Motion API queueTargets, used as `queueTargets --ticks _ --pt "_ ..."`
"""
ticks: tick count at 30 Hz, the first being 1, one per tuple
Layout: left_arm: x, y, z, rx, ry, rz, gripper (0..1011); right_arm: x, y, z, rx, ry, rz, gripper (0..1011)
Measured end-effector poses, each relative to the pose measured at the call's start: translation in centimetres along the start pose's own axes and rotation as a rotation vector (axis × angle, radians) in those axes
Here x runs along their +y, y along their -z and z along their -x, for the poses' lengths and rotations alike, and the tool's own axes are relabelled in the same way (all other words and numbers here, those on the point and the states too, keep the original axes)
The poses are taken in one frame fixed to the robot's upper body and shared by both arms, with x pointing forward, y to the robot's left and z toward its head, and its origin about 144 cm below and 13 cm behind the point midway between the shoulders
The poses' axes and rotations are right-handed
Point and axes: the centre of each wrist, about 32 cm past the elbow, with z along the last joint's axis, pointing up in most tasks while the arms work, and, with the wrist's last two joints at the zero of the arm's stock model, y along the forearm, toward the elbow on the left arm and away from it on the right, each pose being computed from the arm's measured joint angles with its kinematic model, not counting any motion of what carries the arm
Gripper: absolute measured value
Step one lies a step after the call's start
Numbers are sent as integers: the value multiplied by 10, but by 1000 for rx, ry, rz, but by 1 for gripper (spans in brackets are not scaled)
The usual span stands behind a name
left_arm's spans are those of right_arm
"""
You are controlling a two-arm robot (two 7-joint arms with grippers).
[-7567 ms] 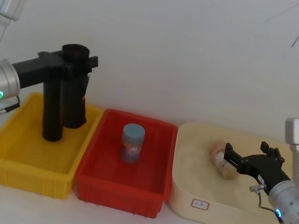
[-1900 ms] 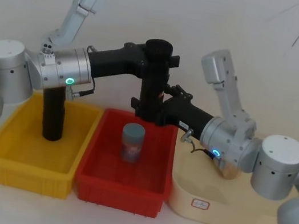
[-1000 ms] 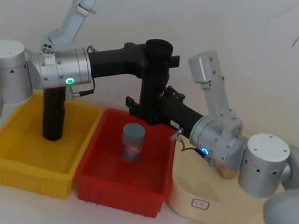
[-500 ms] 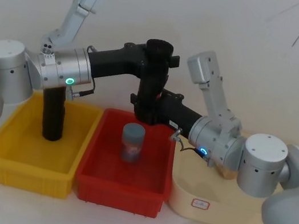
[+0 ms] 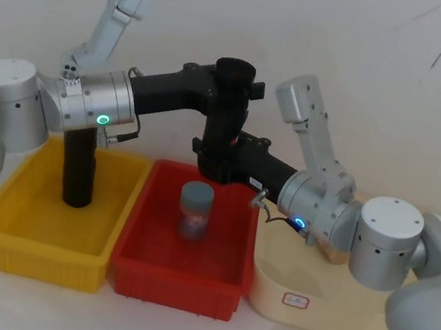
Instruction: Pick up the garbage bag with the one hand and transfer it to the other hand.
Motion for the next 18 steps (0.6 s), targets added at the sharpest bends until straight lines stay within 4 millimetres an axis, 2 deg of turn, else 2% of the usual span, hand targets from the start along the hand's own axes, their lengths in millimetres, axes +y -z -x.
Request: queueTargets --ticks 18 --pt "0 0 0 0 0 0 579 0 0 0 1 0 1 477"
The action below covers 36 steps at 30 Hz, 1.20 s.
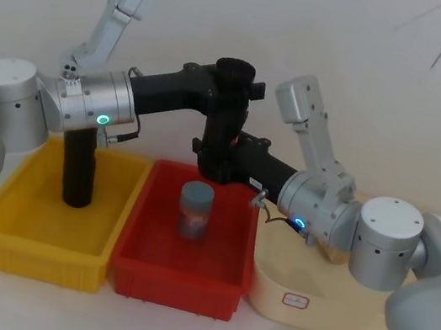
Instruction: Pick up the garbage bag with the one hand and transfer it to the other hand.
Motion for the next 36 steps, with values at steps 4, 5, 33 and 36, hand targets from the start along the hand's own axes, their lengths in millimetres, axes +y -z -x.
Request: queueTargets --ticks 4,5,33,36 --pt "0 0 0 0 0 0 677 0 0 0 0 0 0 477" --pt "0 0 0 0 0 0 698 0 0 0 0 0 0 477" --pt "0 0 0 0 0 0 1002 -17 -6 8 -31 174 35 477" --pt "0 0 0 0 0 0 1002 -21 -7 9 -33 204 43 477"
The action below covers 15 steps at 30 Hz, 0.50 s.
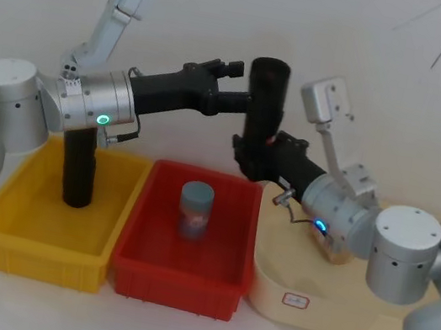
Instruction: Pick up the garbage bag with the one hand and transfer it to the other hand.
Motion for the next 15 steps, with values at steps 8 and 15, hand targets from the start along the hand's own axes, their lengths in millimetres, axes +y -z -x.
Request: queueTargets --ticks 8,15 --pt "0 0 0 0 0 0 1001 -17 -4 -3 -4 118 37 476" --pt "0 0 0 0 0 0 1001 -30 -7 -7 -8 215 84 476"
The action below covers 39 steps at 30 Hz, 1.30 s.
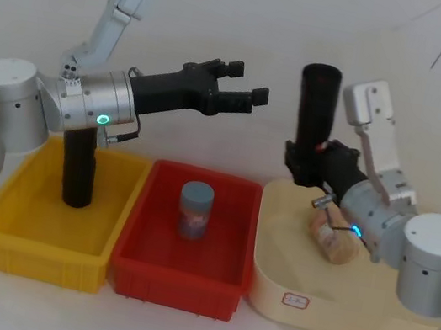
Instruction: Pick up the garbage bag with the one hand and transfer it to the other hand.
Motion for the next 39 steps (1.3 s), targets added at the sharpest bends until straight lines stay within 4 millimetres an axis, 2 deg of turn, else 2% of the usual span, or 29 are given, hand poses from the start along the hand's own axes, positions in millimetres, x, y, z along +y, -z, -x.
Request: queueTargets --ticks 18,39 --pt "0 0 0 0 0 0 1002 -28 -5 -14 -9 253 171 476" --pt "0 0 0 0 0 0 1001 -34 -7 -20 -24 278 218 476"
